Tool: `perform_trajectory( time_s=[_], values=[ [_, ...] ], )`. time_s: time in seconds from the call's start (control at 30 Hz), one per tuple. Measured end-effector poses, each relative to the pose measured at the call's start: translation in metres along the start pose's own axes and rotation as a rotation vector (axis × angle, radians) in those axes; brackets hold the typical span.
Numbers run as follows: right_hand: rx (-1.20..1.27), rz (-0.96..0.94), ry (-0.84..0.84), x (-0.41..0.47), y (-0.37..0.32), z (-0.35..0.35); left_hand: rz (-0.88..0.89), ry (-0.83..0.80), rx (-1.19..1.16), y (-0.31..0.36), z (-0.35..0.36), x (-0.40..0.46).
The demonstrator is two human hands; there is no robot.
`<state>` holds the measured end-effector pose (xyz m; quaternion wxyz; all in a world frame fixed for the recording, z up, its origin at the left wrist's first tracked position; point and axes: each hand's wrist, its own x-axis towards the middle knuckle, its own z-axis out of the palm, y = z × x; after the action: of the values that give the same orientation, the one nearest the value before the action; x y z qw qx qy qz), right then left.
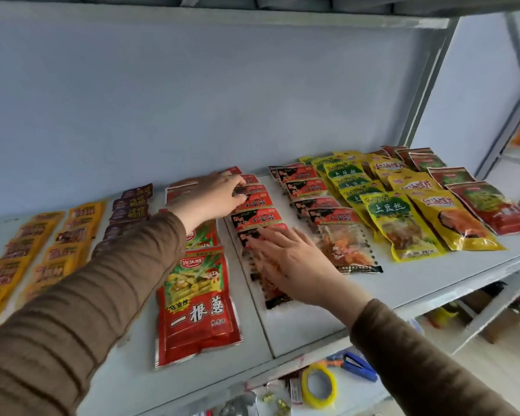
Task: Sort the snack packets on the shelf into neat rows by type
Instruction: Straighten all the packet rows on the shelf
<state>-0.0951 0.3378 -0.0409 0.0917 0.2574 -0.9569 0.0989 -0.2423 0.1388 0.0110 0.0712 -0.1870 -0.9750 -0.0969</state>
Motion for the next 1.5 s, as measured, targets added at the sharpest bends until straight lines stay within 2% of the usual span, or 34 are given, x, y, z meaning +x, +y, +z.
perform_trajectory(
  time_s=[0.17,0.3,0.47,0.67,0.73,0.83,1.0,1.2,1.5],
  values=[
    [0.063,-0.049,-0.035,0.002,0.016,0.013,-0.136,-0.02,0.144,0.012,0.026,0.027],
    [0.088,-0.078,0.009,0.001,0.019,0.016,-0.204,0.039,0.114,0.015,0.039,0.027],
    [0.106,-0.107,0.054,-0.003,0.022,0.013,-0.26,0.033,0.091,0.018,0.039,0.022],
    [0.124,-0.073,0.085,-0.006,0.017,0.016,-0.248,0.065,0.063,0.024,0.033,0.029],
    [0.137,-0.066,0.098,-0.007,0.014,0.018,-0.265,0.022,0.042,0.033,0.036,0.039],
    [0.145,-0.054,0.112,-0.008,0.011,0.021,-0.427,-0.063,-0.042,0.045,0.044,0.056],
    [0.161,-0.051,0.115,-0.009,0.011,0.021,-0.573,-0.166,-0.007,0.037,0.048,0.076],
    [0.181,-0.039,0.128,-0.01,0.011,0.021,-0.57,-0.065,-0.018,0.014,0.039,0.103],
    [0.19,-0.041,0.104,-0.01,0.011,0.019,-0.459,-0.233,0.065,0.003,0.048,0.122]
  ],
)
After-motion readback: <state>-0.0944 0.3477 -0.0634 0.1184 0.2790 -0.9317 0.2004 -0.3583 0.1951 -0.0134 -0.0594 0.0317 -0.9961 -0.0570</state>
